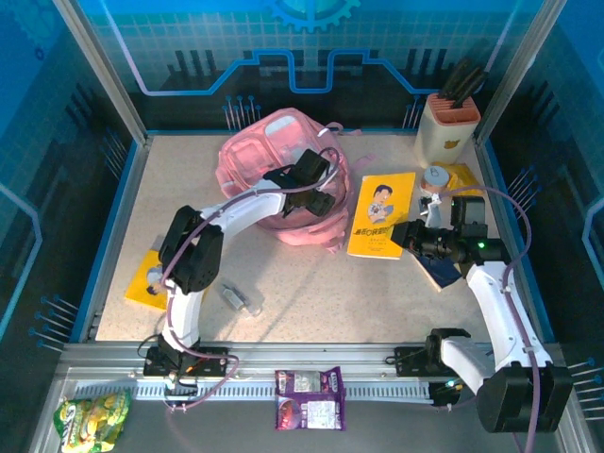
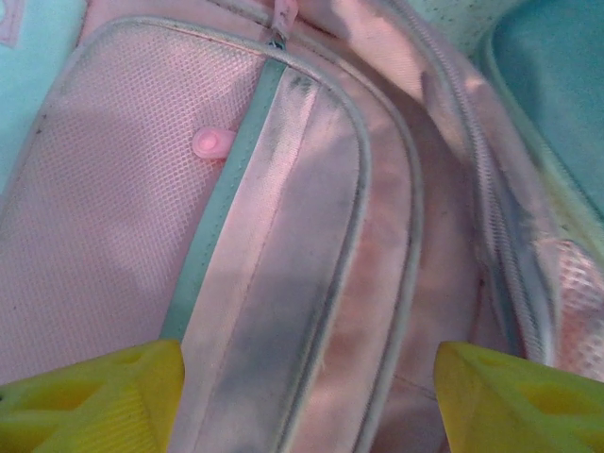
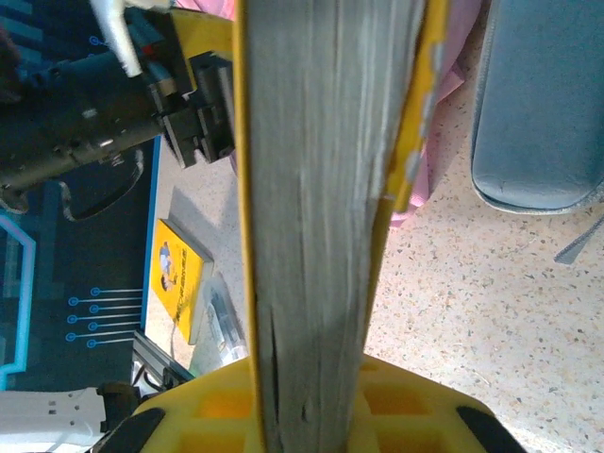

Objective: Pack the student bag
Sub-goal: Open the student bag at the center of the table.

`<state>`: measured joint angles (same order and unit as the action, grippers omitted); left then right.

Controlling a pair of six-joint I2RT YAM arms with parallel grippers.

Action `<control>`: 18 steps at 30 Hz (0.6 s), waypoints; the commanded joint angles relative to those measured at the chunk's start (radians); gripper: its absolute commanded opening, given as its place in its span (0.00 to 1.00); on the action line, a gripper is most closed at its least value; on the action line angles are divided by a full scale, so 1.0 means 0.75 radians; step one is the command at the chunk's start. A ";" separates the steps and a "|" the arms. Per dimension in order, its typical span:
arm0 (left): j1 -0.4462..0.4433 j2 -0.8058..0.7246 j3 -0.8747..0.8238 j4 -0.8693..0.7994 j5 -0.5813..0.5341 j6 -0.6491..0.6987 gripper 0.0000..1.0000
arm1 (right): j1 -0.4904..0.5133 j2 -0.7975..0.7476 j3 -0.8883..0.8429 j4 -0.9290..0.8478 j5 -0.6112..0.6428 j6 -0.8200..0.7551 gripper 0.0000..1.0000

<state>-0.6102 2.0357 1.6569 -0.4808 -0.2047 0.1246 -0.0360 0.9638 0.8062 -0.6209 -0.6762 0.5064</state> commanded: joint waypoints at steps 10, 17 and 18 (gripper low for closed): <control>0.077 0.234 0.201 -0.165 0.036 0.040 0.61 | -0.028 -0.020 -0.001 0.116 -0.128 0.067 0.00; 0.087 0.208 0.166 -0.157 0.032 0.044 0.33 | -0.030 -0.035 -0.009 0.110 -0.132 0.067 0.00; 0.088 0.194 0.158 -0.159 0.030 0.050 0.28 | -0.028 -0.035 -0.004 0.104 -0.132 0.065 0.00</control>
<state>-0.5594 2.1998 1.7782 -0.5678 -0.1669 0.1452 -0.0406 0.9611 0.7994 -0.5831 -0.7193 0.5575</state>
